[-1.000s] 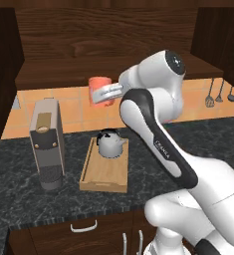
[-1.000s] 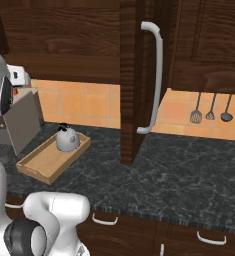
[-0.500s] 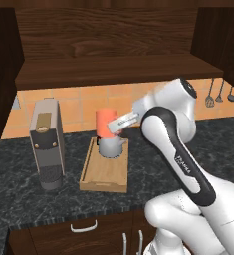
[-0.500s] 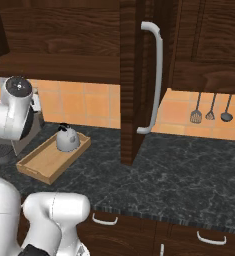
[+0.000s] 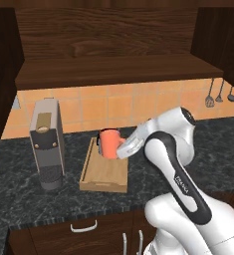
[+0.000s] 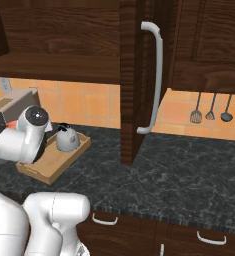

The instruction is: Pick the kettle from the counter and place it on the tray. Then pick the mug from the cabinet and place it on the tray. Then close the cabinet doors.

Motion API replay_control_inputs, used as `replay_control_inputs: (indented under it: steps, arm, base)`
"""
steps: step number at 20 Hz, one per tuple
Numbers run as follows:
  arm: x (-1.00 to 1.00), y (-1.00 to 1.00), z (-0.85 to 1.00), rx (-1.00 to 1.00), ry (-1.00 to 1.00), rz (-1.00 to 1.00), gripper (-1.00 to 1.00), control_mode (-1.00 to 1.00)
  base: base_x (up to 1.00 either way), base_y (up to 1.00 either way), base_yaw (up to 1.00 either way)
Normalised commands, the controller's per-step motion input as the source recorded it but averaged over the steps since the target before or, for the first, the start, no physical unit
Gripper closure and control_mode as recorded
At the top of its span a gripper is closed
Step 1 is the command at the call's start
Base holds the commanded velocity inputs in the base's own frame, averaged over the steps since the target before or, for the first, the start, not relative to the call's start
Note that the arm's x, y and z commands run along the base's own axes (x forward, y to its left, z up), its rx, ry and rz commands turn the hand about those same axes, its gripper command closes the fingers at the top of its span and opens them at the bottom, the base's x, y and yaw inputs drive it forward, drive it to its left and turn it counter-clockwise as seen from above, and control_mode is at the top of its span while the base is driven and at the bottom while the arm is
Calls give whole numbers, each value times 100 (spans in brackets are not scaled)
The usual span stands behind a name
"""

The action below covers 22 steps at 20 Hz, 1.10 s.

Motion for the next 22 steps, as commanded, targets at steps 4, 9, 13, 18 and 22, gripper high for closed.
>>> replay_control_inputs:
  steps: [4,9,13,18,22]
  arm:
    - [36,-26,-67,0,6,17,100,-100]
    - [54,-2,-56,-2,12,11,100,-100]
    - [43,4,-57,-12,8,3,100,-100]
    - [48,0,-42,-12,1,0,100,-100]
    - [25,12,-49,-16,-3,2,100,-100]
  base:
    - [0,0,0]
    - [0,0,0]
    - [0,0,0]
    - [0,0,0]
    - [0,0,0]
